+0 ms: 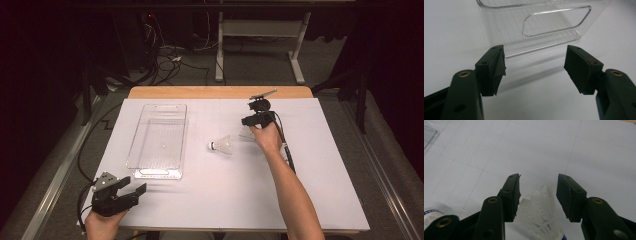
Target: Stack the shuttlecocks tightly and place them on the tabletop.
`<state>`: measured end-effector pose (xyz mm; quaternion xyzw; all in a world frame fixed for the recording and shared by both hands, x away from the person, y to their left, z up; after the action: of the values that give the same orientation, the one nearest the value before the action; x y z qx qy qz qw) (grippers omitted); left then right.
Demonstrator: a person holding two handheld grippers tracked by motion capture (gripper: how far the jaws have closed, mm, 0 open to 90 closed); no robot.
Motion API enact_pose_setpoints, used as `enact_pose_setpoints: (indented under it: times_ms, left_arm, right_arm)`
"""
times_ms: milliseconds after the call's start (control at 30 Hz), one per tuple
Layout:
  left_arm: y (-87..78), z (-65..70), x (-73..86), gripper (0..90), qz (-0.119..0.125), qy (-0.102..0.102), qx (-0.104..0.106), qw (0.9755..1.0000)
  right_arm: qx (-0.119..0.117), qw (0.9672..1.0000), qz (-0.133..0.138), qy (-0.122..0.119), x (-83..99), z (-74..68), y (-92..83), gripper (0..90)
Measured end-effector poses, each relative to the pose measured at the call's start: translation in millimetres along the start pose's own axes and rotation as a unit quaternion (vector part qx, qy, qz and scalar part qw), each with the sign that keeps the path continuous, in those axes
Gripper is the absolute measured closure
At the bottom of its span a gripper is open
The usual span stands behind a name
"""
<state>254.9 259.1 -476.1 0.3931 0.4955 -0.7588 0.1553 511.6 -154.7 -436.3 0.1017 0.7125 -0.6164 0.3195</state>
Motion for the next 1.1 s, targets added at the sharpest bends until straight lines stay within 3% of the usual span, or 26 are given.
enact_pose_setpoints:
  times_ms: [433,800,1100]
  left_arm:
    - [0.0,0.1,0.0,33.1,-0.001,0.001,-0.001,1.0000]
    - [-0.1,0.2,0.1,33.1,0.000,0.000,-0.001,1.0000]
    - [-0.1,0.0,0.1,33.2,0.000,0.000,0.000,1.0000]
  right_arm:
    - [0.004,0.9999,-0.005,-0.008,0.6,-0.1,-1.3,68.5]
    - [0.012,0.9994,-0.015,-0.029,1.4,-0.6,-4.2,86.2]
    - [0.022,0.9988,-0.010,-0.041,1.2,1.1,-10.7,89.8]
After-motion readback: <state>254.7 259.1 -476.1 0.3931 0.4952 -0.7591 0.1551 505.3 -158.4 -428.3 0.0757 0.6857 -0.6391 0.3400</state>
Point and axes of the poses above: each handheld gripper's, and its own axes: y roughly forward along the jaws, x roughly out of its underside, z roughly to its right, the point moved 2 cm from there along y, roughly forward along the jaws, and after that the axes turned 2 degrees about x, right-handed, at the moved point
